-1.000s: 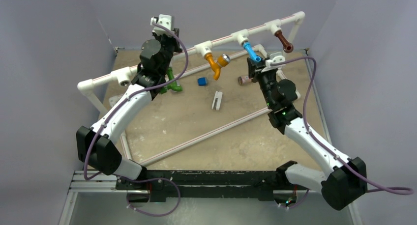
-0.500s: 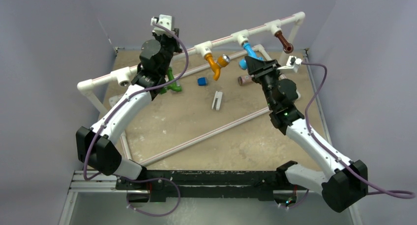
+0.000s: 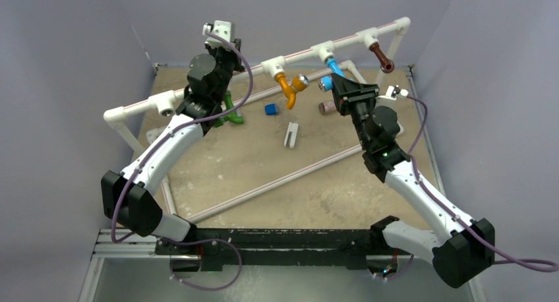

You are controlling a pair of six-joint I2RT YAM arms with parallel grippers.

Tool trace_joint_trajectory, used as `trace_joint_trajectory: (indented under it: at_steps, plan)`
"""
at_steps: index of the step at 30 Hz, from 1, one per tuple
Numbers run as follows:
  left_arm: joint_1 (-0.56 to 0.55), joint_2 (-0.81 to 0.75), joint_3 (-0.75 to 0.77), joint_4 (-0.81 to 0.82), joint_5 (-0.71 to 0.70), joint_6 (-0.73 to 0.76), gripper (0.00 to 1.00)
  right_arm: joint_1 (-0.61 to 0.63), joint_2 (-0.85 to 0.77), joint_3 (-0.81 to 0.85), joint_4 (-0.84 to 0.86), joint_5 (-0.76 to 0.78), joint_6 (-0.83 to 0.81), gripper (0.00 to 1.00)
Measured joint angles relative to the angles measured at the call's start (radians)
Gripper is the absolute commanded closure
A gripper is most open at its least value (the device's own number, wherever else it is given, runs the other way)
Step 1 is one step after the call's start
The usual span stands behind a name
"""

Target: Install the water faucets

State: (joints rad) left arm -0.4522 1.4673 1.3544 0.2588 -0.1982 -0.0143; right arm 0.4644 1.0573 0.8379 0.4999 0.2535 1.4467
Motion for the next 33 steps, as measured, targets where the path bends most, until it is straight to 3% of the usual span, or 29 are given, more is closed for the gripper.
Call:
trace_joint_trajectory:
  at_steps: [11,18,33]
  plan:
    - [-0.001,-0.002,-0.005,0.001,-0.007,0.005,1.00,-0.001,-0.002,0.000,0.028,-0.013,0.071,0.37]
    - [-0.009,-0.005,-0.005,0.000,-0.007,0.006,1.00,-0.001,-0.043,0.000,0.004,-0.031,0.026,0.28]
    - [-0.028,-0.007,-0.011,-0.001,-0.008,0.008,1.00,0.007,-0.218,-0.015,-0.182,-0.119,-0.145,0.22]
